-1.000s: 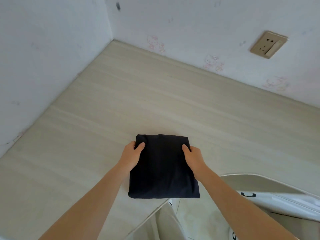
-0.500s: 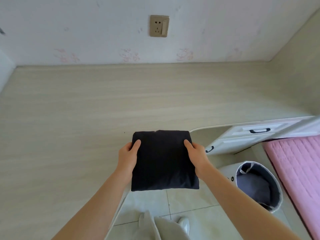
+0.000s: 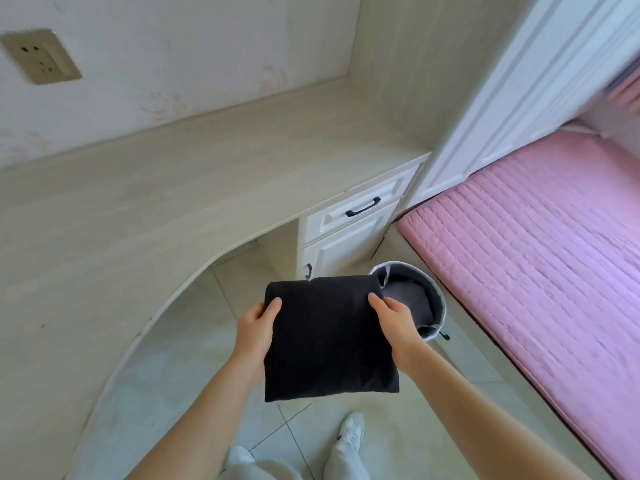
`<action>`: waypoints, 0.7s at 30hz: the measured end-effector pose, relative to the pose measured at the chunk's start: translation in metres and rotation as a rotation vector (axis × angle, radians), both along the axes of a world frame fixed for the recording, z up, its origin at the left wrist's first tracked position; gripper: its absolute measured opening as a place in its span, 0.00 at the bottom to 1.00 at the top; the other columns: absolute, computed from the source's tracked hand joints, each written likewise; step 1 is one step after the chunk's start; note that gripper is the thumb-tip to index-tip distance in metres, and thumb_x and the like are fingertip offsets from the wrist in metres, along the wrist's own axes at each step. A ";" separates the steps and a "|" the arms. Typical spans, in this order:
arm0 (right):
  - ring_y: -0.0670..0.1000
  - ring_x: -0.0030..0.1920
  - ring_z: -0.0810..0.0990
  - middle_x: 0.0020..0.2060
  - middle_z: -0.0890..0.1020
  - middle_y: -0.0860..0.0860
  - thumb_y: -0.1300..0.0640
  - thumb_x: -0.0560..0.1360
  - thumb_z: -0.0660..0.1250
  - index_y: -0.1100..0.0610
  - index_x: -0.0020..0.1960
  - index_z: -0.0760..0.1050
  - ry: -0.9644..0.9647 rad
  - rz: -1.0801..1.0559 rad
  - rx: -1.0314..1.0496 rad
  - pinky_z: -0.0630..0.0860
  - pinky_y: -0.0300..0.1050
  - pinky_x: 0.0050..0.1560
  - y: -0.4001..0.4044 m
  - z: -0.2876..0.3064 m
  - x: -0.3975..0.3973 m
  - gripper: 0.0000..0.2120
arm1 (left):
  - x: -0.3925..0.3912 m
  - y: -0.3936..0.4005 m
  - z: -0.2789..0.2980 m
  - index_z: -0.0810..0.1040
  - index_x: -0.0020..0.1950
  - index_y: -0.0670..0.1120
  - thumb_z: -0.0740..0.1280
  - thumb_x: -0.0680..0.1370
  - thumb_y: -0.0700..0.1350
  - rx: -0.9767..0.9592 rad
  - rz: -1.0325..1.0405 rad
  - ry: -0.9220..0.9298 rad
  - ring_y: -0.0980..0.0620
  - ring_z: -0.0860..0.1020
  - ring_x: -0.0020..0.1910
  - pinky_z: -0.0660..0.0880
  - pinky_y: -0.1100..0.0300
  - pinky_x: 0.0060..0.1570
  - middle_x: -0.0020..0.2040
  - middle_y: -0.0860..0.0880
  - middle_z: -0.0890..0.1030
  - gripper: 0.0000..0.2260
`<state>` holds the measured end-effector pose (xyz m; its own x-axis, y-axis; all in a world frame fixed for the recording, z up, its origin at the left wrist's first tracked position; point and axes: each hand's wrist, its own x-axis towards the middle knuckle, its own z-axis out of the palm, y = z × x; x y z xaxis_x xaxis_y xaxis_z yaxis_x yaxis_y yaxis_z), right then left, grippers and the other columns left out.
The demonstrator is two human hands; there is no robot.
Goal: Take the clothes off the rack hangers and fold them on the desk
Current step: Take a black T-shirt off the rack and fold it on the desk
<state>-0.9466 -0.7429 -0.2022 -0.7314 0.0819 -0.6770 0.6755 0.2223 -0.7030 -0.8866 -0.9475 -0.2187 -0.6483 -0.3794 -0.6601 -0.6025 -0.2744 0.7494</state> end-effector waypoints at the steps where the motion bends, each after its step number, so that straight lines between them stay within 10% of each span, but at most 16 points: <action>1: 0.55 0.52 0.81 0.47 0.84 0.54 0.48 0.79 0.63 0.56 0.50 0.80 -0.001 -0.008 0.002 0.76 0.52 0.57 0.018 -0.002 -0.003 0.13 | -0.005 0.017 -0.003 0.79 0.49 0.50 0.65 0.80 0.51 0.004 -0.007 -0.007 0.48 0.79 0.51 0.75 0.54 0.46 0.50 0.49 0.82 0.07; 21: 0.54 0.48 0.79 0.45 0.82 0.51 0.49 0.77 0.63 0.54 0.46 0.77 -0.040 -0.241 0.051 0.74 0.49 0.48 0.246 -0.111 -0.117 0.09 | -0.171 0.236 -0.117 0.79 0.48 0.51 0.63 0.81 0.50 0.040 -0.260 -0.114 0.48 0.80 0.52 0.77 0.48 0.57 0.51 0.49 0.83 0.07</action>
<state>-1.0636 -0.4971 -0.3129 -0.6594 0.2856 -0.6954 0.7404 0.0865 -0.6666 -1.0581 -0.7117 -0.3360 -0.6409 -0.1817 -0.7458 -0.7367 -0.1275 0.6641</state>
